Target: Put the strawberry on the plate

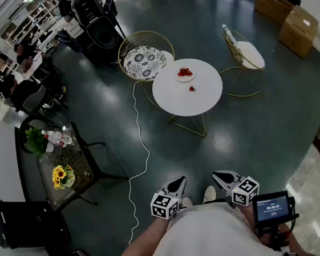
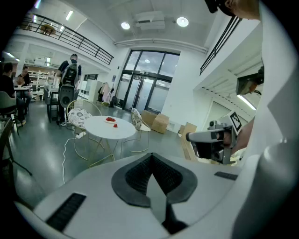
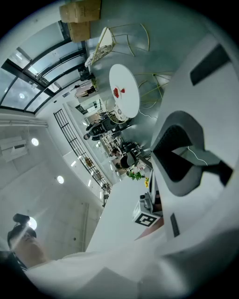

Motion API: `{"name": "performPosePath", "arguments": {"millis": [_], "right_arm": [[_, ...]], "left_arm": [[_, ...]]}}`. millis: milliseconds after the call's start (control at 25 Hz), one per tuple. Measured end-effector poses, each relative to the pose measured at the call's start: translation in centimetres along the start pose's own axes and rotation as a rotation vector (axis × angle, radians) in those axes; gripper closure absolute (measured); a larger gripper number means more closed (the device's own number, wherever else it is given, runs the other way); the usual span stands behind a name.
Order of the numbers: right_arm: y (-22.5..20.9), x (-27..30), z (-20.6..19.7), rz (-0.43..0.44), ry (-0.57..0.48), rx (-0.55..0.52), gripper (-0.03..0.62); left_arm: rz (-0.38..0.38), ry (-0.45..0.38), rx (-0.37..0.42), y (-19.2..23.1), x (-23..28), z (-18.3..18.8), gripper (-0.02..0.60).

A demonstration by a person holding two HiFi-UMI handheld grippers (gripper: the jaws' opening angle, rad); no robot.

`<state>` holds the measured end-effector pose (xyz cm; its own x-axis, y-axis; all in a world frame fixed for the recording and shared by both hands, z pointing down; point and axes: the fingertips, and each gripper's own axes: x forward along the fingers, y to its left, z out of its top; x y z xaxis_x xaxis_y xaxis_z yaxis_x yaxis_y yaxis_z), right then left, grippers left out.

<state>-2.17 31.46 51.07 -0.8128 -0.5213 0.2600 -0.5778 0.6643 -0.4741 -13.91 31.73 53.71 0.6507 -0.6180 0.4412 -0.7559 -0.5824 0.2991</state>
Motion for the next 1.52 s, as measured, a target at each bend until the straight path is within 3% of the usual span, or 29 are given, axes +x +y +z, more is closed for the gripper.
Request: {"name": "performPosePath", "arguments": {"millis": [160, 360, 560, 960, 1520], "right_arm": [[-0.7, -0.7, 0.6, -0.045, -0.078, 0.02, 0.588], [6.7, -1.7, -1.9, -0.118, -0.099, -0.005, 0.588], [9.6, -1.9, -2.8, -0.127, -0.121, -0.011, 0.588], [10.5, -0.8, -2.2, -0.163, -0.151, -0.028, 0.588], [10.0, 0.6, -2.4, -0.185, -0.124, -0.012, 0.588]], "left_arm": [[-0.011, -0.01, 0.021, -0.4, -0.4, -0.2, 0.575], [-0.038, -0.044, 0.034, -1.6, -7.8, -1.9, 0.575], [-0.048, -0.048, 0.046, -1.5, -10.2, -2.8, 0.575], [-0.092, -0.072, 0.102, -1.2, -10.7, -1.7, 0.575], [-0.083, -0.072, 0.073, 0.9, -11.0, -1.8, 0.575]]}}
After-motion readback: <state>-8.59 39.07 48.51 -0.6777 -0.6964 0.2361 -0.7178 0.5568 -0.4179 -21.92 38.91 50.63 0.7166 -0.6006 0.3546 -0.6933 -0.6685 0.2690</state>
